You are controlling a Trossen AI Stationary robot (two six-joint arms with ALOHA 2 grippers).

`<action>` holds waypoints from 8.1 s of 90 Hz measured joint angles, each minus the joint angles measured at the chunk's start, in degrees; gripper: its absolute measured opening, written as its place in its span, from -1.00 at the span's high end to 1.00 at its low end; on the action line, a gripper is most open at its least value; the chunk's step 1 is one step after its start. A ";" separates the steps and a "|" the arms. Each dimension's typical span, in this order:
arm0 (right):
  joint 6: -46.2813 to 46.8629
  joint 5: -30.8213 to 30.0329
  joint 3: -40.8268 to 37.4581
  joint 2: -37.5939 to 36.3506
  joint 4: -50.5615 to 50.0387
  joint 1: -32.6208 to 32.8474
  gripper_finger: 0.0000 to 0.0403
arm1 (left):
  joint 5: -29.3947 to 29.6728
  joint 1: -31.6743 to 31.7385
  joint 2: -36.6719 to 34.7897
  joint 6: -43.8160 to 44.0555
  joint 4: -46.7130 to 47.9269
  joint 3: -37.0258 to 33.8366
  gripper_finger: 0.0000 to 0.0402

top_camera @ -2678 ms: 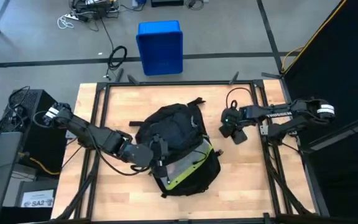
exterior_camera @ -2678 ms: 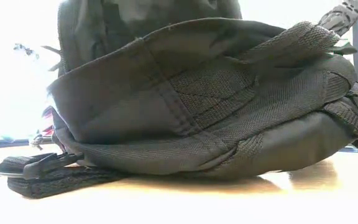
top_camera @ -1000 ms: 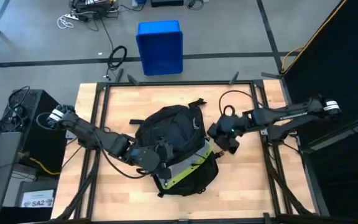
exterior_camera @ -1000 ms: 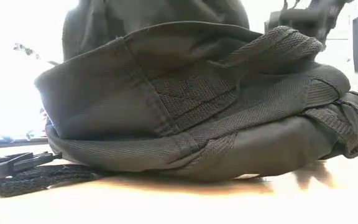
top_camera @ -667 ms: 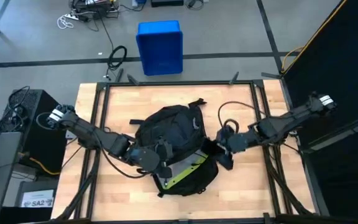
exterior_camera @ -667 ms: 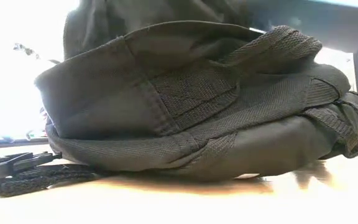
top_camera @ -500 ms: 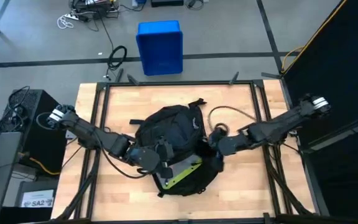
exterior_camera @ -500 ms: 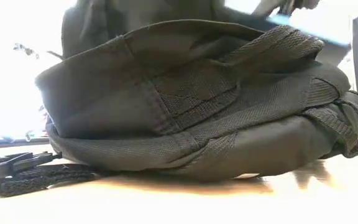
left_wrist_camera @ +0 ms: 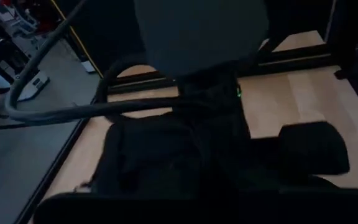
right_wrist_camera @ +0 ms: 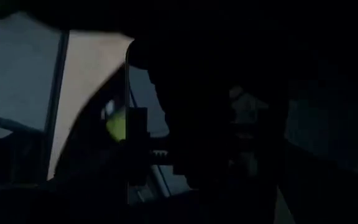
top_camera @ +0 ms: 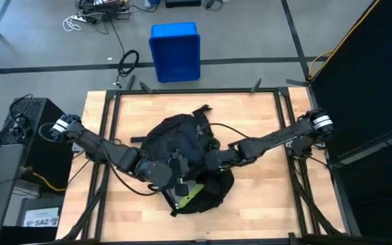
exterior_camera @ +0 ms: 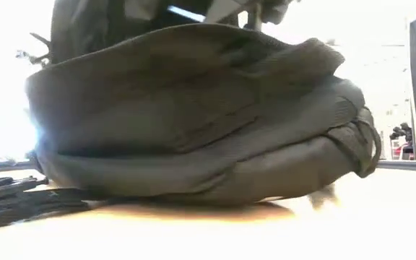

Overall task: Unpack backpack
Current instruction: Put the phone into the backpack, then close the backpack

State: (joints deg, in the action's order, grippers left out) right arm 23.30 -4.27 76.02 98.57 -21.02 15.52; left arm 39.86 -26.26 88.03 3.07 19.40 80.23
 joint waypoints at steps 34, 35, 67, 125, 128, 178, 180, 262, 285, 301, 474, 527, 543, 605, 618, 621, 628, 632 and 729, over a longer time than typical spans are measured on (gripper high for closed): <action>-6.05 -10.07 0.67 2.77 5.34 -1.81 -0.60 | 0.63 -0.04 0.07 -2.71 -1.20 0.02 1.00; -6.02 -10.10 0.67 3.05 5.72 -1.79 -0.60 | 0.42 -0.04 0.09 -2.71 -1.19 0.02 1.00; -5.21 -8.35 0.82 8.93 3.56 -2.02 -0.60 | -1.88 -0.04 0.63 0.57 5.70 0.00 1.00; -5.80 -0.67 0.60 2.13 -3.12 1.88 -0.08 | -0.02 -0.32 0.26 1.42 3.89 0.37 1.00; -5.83 -0.68 0.60 1.24 -5.18 2.37 -0.02 | -0.01 -0.42 0.26 1.41 3.94 0.37 1.00; -7.78 -9.05 0.62 2.32 -15.75 15.25 0.58 | -0.76 -1.61 0.26 1.64 5.77 0.33 1.00; -7.95 -9.05 0.62 2.87 -15.03 15.44 0.56 | -0.81 -1.67 0.26 1.64 5.80 0.33 1.00; -0.38 -18.72 0.65 14.59 -21.56 19.73 0.28 | -1.05 -3.47 0.26 4.92 9.73 0.22 1.00; 3.48 -23.27 0.76 13.71 -29.10 21.07 0.93 | -1.03 -3.47 0.26 4.92 9.92 0.22 1.00; 7.69 -30.29 5.09 11.75 -40.14 22.62 0.98 | -0.98 -3.47 0.26 4.92 9.99 0.22 1.00; 9.63 -17.52 5.28 10.92 -32.27 21.98 1.00 | -10.71 -21.38 13.98 37.66 22.41 -6.34 -0.12; 9.23 -16.93 5.28 10.92 -31.34 21.66 0.99 | -10.51 -16.65 14.63 42.24 10.10 -14.48 -0.11; 9.21 -16.96 5.28 10.92 -31.09 21.53 0.99 | -11.24 -15.88 13.60 42.46 4.30 -18.80 -0.09; 9.37 -12.35 5.28 8.10 -35.36 21.90 0.79 | -14.54 -15.50 6.81 40.52 6.95 -19.61 0.99; 12.08 -11.40 5.30 8.01 -34.08 23.46 0.64 | -14.97 -15.83 6.71 40.45 5.73 -19.61 0.99; 12.13 -10.68 5.30 8.01 -33.98 23.85 0.59 | -15.30 -15.85 6.71 40.44 5.60 -19.61 0.99; 12.92 -9.74 5.30 8.01 -33.99 24.91 0.47 | -15.37 -15.85 6.71 40.18 5.63 -19.61 0.99; 13.40 -9.95 5.30 8.01 -33.99 25.41 0.40 | -15.34 -15.85 6.71 39.57 5.59 -19.61 0.99; -19.06 -34.97 5.34 8.96 12.69 28.87 -0.20 | -17.57 -15.85 6.84 29.72 -0.83 -12.68 1.00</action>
State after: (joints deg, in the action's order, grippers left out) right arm 4.24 -39.24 81.36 107.53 -8.33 44.38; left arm 22.28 -42.11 94.87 32.80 18.57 67.55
